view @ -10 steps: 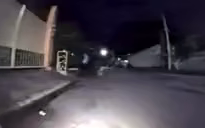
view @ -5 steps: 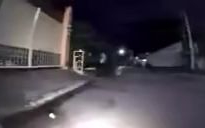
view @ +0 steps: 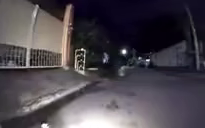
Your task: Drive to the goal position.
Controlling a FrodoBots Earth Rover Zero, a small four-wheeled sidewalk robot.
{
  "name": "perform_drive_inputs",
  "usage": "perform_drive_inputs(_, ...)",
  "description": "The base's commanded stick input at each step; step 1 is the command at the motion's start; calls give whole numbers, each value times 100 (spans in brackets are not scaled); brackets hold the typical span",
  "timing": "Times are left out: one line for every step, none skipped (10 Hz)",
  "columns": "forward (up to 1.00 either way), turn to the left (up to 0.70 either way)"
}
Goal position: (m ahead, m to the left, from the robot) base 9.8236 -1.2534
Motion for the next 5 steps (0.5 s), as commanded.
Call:
perform_drive_inputs(50, 0)
perform_drive_inputs(50, 0)
perform_drive_inputs(50, 0)
perform_drive_inputs(50, 0)
perform_drive_inputs(50, 0)
